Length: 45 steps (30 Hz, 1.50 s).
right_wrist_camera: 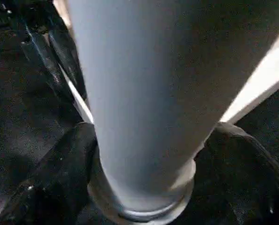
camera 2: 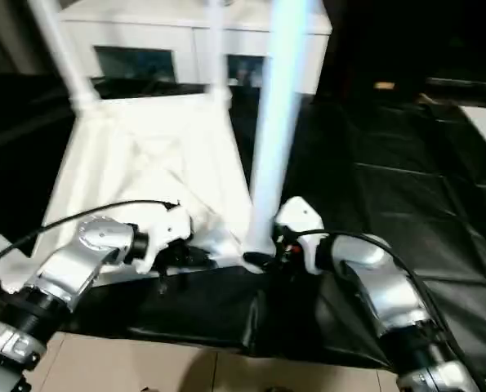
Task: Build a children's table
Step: Rotate leg to tighten
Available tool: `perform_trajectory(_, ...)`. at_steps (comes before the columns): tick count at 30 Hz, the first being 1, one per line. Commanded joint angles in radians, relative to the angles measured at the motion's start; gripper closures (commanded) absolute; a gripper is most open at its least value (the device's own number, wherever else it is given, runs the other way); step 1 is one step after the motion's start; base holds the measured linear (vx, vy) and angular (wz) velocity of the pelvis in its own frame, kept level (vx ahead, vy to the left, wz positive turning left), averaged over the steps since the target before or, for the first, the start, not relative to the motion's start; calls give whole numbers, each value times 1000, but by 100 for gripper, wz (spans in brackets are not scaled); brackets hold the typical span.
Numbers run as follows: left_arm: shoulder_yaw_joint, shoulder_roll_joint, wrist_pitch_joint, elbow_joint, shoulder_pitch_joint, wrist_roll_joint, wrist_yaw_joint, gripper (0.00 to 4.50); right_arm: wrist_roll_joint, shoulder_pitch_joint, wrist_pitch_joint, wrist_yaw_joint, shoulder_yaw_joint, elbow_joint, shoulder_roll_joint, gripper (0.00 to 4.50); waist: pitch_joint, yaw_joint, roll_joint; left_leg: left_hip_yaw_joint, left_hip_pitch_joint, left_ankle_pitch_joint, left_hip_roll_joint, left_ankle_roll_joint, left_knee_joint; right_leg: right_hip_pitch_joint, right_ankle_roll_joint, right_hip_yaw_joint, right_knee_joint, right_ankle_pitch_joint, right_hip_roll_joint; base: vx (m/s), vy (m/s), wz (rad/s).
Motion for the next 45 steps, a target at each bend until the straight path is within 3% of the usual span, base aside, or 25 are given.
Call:
perform_trajectory(1, -27, -3, -5, -40, 6, -9, -49, 450, -9, -23, 1, 7, -8, 18, -9, 64, -60, -2, -11, -10, 10, -183, 33, 87, -70, 56, -270, 29, -45, -157, -38, 0, 0, 0)
perform_trajectory(5, -23, 3, 1, -47, 6, -14, -50, 450, -18, -28, -7, 35, 4, 36, -14, 101, -60, -1, -11, -11, 10, -181, 33, 79, -70, 57, -258, 29, -45, -172, -38, 0, 0, 0)
perform_trajectory(14, -19, 10, 5, -48, 8, -15, -48, 450, 1, -28, 1, 56, -6, 58, -15, 170, -63, 1, -7, -11, 11, -154, 33, 93, -67, 58, -272, 28, -41, -133, -36, 0, 0, 0)
perform_trajectory(19, -19, 9, 2, -40, 8, -12, -45, 450, 3, -19, 10, 34, -21, 71, -2, 181, -64, 0, -8, -10, 11, -154, 32, 92, -65, 59, -274, 27, -41, -129, -35, 0, 0, 0)
perform_trajectory(23, -7, -18, 3, 2, -4, 12, 28, 450, -20, -34, 22, -134, -65, 129, 66, 182, -60, -7, -10, -11, 6, -169, 30, 77, -68, 58, -267, 27, -44, -165, -36, 0, 0, 0)
perform_trajectory(27, 13, -75, 1, 79, -37, 36, 142, 450, -34, -51, 69, -364, -126, 190, 165, 183, -57, -22, -10, -18, 11, -256, 24, 19, -74, 54, -207, 23, -61, -346, -35, 0, 0, 0)
perform_trajectory(31, 22, -182, 4, 201, -114, 83, 332, 450, -43, -71, 146, -702, -221, 257, 319, 184, -54, -37, -12, -18, 11, -289, 19, 3, -76, 44, -172, 24, -73, -408, -32, 0, 0, 0)
perform_trajectory(34, 26, -224, 9, 243, -141, 102, 401, 450, -52, -83, 149, -802, -242, 281, 367, 184, -53, -37, -9, -20, 16, -315, 19, -4, -76, 39, -155, 23, -81, -448, -33, 0, 0, 0)
perform_trajectory(37, 30, -288, -1, 303, -175, 119, 482, 450, -45, -112, 137, -917, -263, 306, 448, 184, -54, -39, -7, -23, 16, -331, 18, -5, -79, 38, -143, 20, -84, -449, -32, 0, 0, 0)
perform_trajectory(40, 27, -304, -11, 315, -183, 124, 493, 450, -52, -119, 127, -944, -260, 306, 468, 184, -54, -34, -8, -22, 17, -331, 19, 2, -81, 37, -147, 21, -84, -416, -32, 0, 0, 0)
perform_trajectory(42, 18, -309, -44, 324, -184, 131, 479, 450, -66, -119, 101, -938, -254, 288, 474, 184, -55, -34, -8, -23, 10, -324, 18, 9, -83, 41, -149, 22, -82, -398, -33, 0, 0, 0)
perform_trajectory(44, 18, -306, -46, 322, -180, 131, 475, 450, -66, -115, 91, -928, -254, 277, 468, 114, -56, -32, -9, -22, 13, -321, 20, 12, -82, 40, -154, 23, -80, -381, -33, 0, 0, 0)
perform_trajectory(45, 17, -304, -47, 321, -179, 131, 472, 450, -66, -112, 86, -923, -255, 272, 465, 114, -56, -31, -9, -21, 12, -317, 19, 15, -82, 42, -158, 24, -79, -373, -34, 0, 0, 0)
